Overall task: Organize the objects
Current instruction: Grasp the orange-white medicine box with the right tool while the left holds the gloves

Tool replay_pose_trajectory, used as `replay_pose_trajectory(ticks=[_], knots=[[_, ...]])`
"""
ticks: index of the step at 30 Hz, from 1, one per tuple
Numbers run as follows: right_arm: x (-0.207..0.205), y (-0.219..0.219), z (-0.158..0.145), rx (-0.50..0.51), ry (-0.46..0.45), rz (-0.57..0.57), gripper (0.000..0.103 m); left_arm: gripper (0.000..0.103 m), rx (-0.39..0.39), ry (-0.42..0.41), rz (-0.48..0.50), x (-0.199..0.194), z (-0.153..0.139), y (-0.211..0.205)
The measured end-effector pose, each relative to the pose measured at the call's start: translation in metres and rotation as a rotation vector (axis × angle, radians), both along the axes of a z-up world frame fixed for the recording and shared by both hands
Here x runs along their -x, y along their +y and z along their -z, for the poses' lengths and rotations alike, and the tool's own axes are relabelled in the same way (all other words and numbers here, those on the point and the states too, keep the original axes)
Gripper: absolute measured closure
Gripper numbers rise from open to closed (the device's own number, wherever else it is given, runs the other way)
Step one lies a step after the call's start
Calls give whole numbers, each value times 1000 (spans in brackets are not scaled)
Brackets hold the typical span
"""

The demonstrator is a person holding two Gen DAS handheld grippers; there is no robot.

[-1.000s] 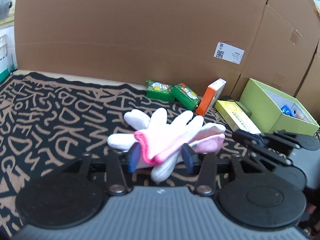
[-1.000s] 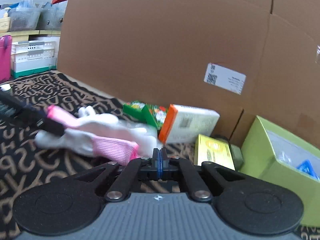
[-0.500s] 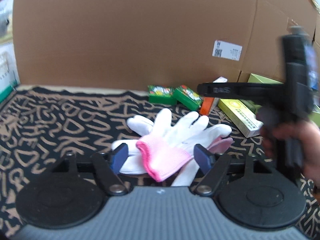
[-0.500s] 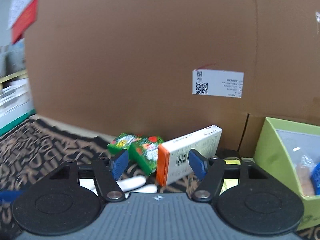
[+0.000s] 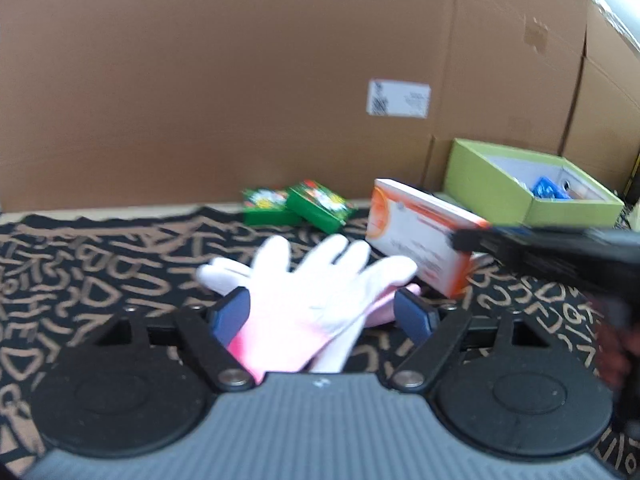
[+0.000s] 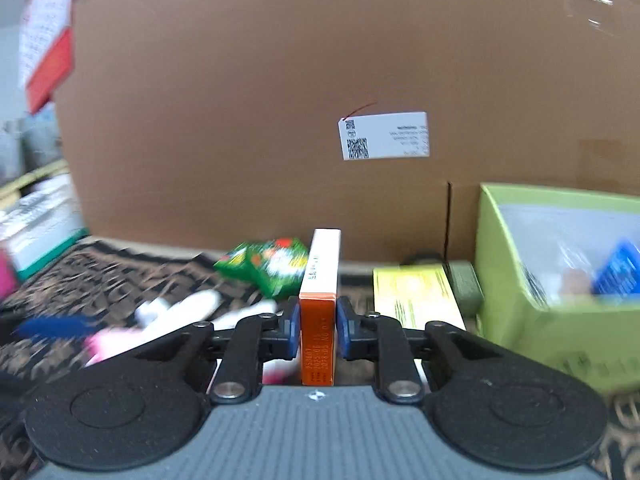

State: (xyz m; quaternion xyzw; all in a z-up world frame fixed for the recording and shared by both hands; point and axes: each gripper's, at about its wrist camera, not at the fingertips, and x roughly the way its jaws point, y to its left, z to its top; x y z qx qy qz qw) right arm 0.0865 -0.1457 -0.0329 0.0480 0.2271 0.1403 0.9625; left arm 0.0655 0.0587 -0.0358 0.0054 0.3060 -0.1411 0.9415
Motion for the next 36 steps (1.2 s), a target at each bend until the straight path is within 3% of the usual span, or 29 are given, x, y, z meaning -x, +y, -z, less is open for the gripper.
replay_pose_trajectory(ticks=[4, 6, 8, 9, 11, 14, 16, 20, 23, 26, 29, 32, 35, 36], knots=[[50, -38, 5, -127, 73, -22, 82, 40, -10, 72, 25, -10, 17, -9], [66, -56, 13, -230, 142, -26, 82, 63, -25, 102, 25, -12, 24, -12], [73, -74, 23, -308, 191, -13, 81, 71, -47, 106, 25, -8, 25, -16], [78, -77, 24, -313, 198, 10, 74, 76, -54, 111, 29, -5, 24, -16], [87, -80, 26, -248, 180, 76, 65, 76, -41, 125, 49, 3, 22, -16], [97, -75, 26, -122, 143, 128, 41, 76, -16, 156, 116, 18, 22, -16], [99, -70, 26, -109, 125, 111, 38, 73, -19, 164, 134, 27, 22, -19], [93, -61, 27, -86, 119, 83, 32, 46, -93, 78, 63, 25, 11, -19], [84, -49, 25, -26, 107, 76, 24, 33, -103, 44, 47, 12, 4, -18], [75, -35, 28, 68, 95, 97, 22, 20, -210, 21, 74, 1, 12, -28], [68, -28, 33, 116, 113, 105, 22, 20, -325, 7, 71, -10, 26, -36], [62, -27, 35, 127, 128, 112, 22, 22, -329, 15, 74, -18, 32, -33], [54, -26, 37, 133, 144, 127, 22, 56, -278, 57, 122, -21, 28, -34], [50, -27, 38, 133, 155, 131, 22, 59, -270, 66, 133, -20, 27, -35]])
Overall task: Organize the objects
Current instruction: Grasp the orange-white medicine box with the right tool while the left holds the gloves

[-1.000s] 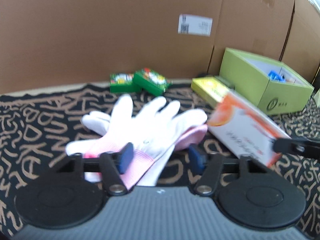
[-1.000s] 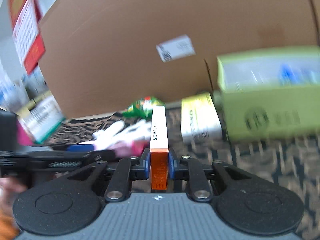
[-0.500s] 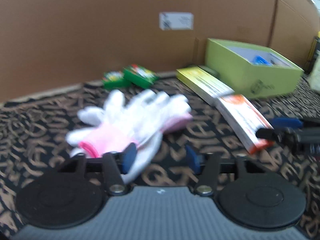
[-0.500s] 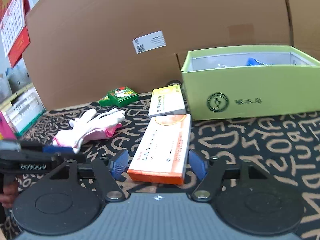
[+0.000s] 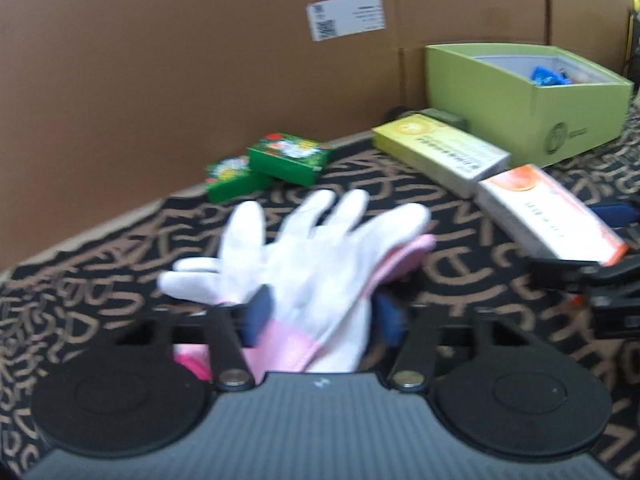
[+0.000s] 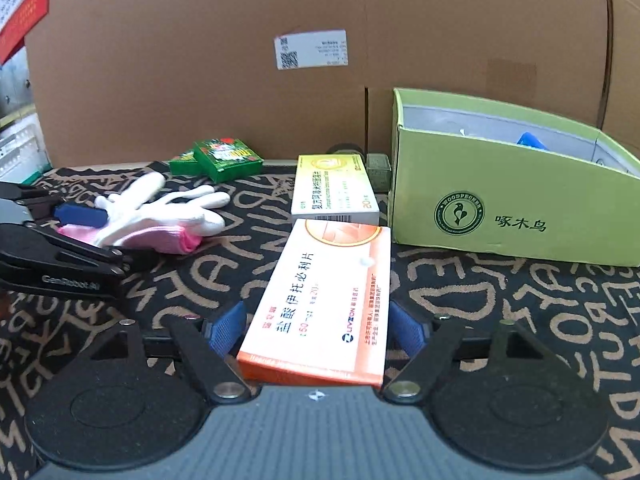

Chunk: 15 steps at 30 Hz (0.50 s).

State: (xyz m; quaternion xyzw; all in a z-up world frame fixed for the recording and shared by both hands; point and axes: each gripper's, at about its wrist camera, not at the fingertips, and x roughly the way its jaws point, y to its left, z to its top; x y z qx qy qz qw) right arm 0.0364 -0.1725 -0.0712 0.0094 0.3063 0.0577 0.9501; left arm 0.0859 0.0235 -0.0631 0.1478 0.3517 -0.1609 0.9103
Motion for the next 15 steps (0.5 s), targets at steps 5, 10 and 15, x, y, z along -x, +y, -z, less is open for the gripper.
replay_pose_trajectory(ticks=[5, 10, 15], knots=[[-5, 5, 1, 25, 1, 9, 22, 37, -77, -75, -27, 5, 4, -7], [-1, -2, -1, -13, -13, 18, 31, 83, 49, 19, -54, 3, -3, 2], [15, -12, -10, -92, -56, -15, 32, 93, 217, 103, -92, 3, -15, 13]])
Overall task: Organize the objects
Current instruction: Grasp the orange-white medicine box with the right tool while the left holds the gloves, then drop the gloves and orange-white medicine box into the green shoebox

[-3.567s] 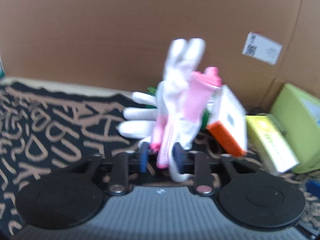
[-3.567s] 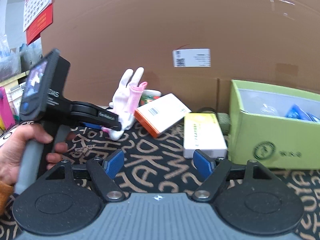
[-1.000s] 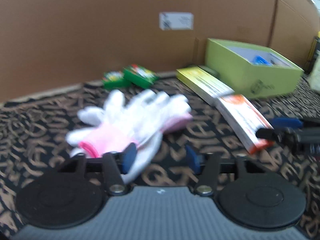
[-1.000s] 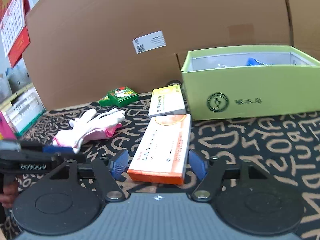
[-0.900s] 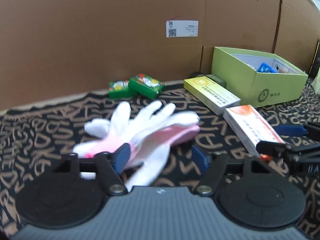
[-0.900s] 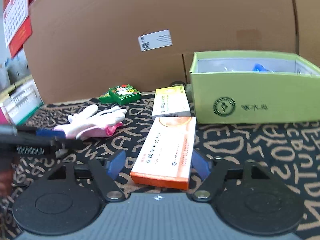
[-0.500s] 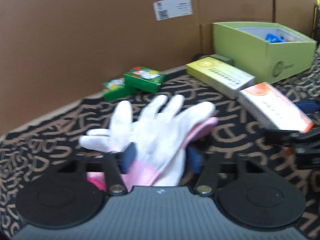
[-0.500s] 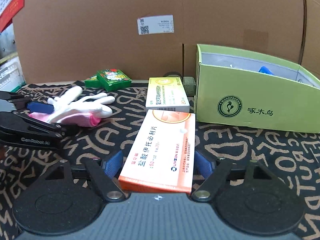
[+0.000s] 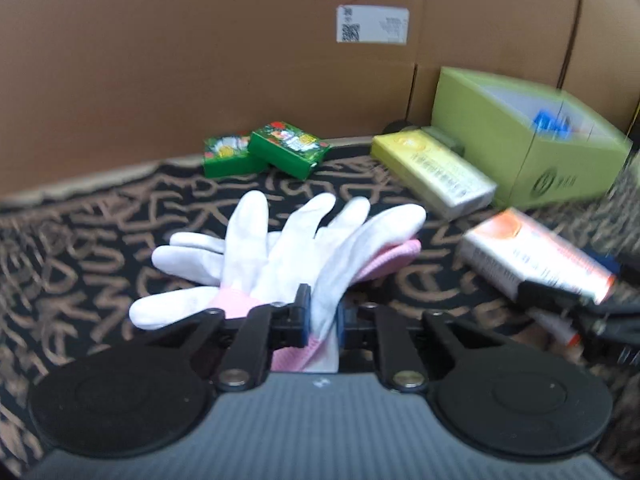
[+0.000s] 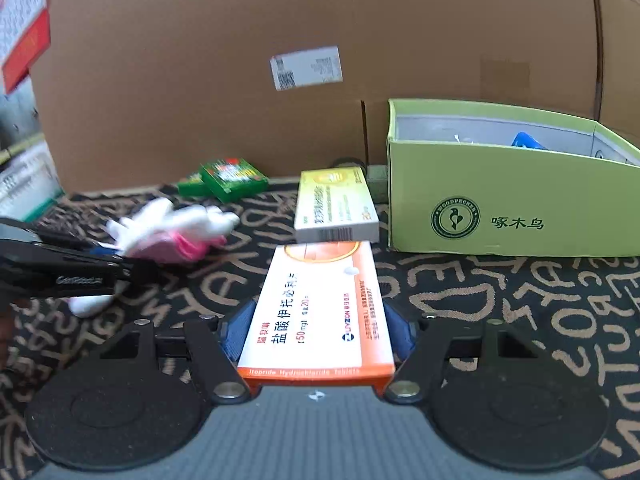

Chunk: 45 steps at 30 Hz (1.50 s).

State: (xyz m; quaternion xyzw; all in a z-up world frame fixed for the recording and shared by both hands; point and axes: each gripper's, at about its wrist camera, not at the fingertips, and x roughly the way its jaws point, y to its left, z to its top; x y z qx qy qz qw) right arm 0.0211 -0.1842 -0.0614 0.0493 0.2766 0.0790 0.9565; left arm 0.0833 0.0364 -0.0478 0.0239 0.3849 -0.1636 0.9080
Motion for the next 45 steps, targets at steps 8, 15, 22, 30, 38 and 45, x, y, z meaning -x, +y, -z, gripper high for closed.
replay_pose_trajectory(ticks=[8, 15, 22, 30, 38, 45], knots=[[23, -21, -30, -46, -110, -5, 32, 95, 135, -85, 71, 8, -51, -23], [39, -55, -54, -79, -204, 72, 32, 95, 182, -182, 162, 4, -95, -75], [51, -93, -63, -96, -253, 178, 32, 95, 216, -241, 221, -23, -134, -136], [60, -133, -63, -125, -259, 289, 32, 95, 197, -178, 268, -68, -127, -218], [58, -155, -57, -108, -251, 341, 32, 95, 75, 25, 206, -129, -43, -265], [21, -174, -65, -48, -272, 362, 32, 93, 13, 7, 252, -127, -24, -284]])
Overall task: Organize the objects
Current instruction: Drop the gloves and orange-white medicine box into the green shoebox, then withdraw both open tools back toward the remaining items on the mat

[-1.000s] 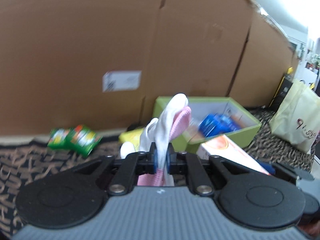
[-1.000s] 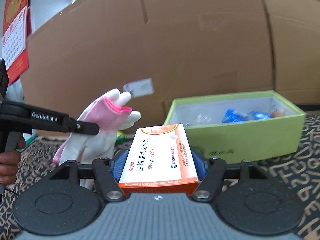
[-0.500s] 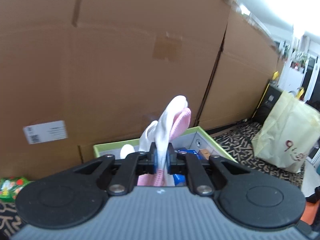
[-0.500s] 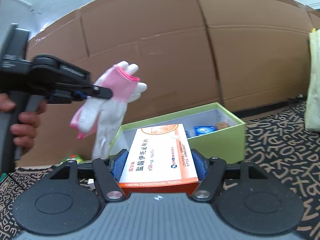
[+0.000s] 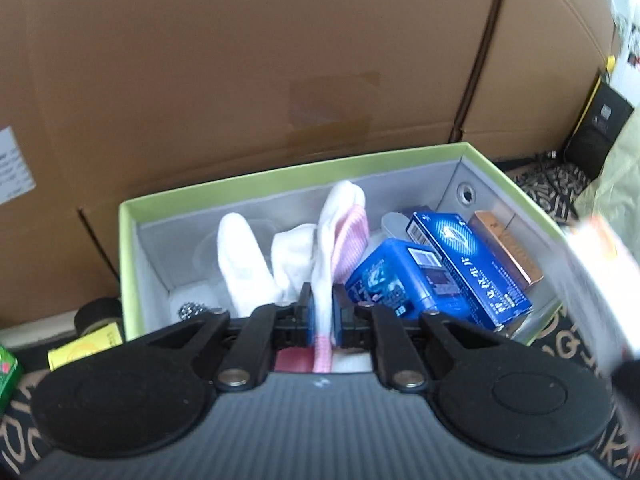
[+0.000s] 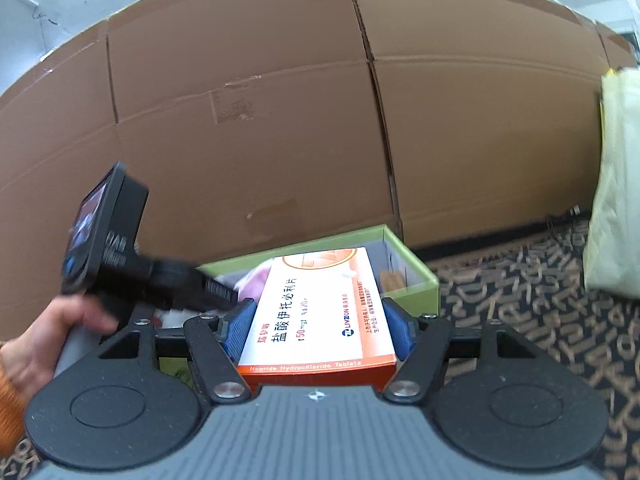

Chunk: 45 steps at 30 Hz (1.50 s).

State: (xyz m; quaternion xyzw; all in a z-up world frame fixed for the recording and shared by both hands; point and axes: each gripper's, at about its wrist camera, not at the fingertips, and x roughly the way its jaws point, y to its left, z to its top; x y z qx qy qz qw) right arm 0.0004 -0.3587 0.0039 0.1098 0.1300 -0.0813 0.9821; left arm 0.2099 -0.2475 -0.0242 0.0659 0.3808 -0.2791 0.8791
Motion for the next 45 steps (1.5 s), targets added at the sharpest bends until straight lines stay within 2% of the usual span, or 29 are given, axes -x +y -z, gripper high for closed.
replay_pose_trajectory(ticks=[8, 10, 12, 13, 14, 15, 16, 17, 18, 22, 25, 27, 31, 37, 45], knots=[[-67, -11, -4, 114, 21, 0, 32, 92, 42, 9, 5, -1, -3, 12], [-81, -14, 0, 122, 30, -6, 32, 88, 53, 5, 10, 2, -6, 18], [-94, -15, 5, 134, 40, -16, 32, 66, 73, -9, 24, 7, -9, 18], [-100, -17, 9, 134, 58, -25, 32, 62, 82, -27, 14, 11, -12, 21], [-107, -20, 13, 130, 85, -40, 32, 47, 86, -51, -4, 16, -16, 26], [-110, -23, 17, 120, 114, -43, 32, 18, 103, -74, -13, 21, -21, 33], [-106, -25, 20, 106, 126, -31, 32, 4, 133, -98, -30, 28, -25, 42], [-99, -27, 21, 91, 118, -18, 29, 0, 167, -127, -63, 36, -28, 51], [-89, -29, 21, 75, 97, -9, 25, 0, 190, -142, -82, 43, -31, 59], [-43, -24, 15, 22, -20, 15, 21, 0, 242, -112, -106, 67, -36, 85], [-16, -12, 12, -10, -60, -1, 21, 0, 247, -102, -150, 84, -38, 104], [-14, 4, 10, -25, -68, -26, 20, 0, 228, -88, -188, 95, -36, 115], [-3, 26, 16, -53, -50, -70, 19, 0, 170, -76, -291, 109, -26, 137], [0, 55, 37, -101, 28, -128, 18, 0, 105, -70, -427, 130, -8, 183], [-9, 96, 56, -125, 122, -224, 18, 0, 19, -103, -550, 145, 3, 227]])
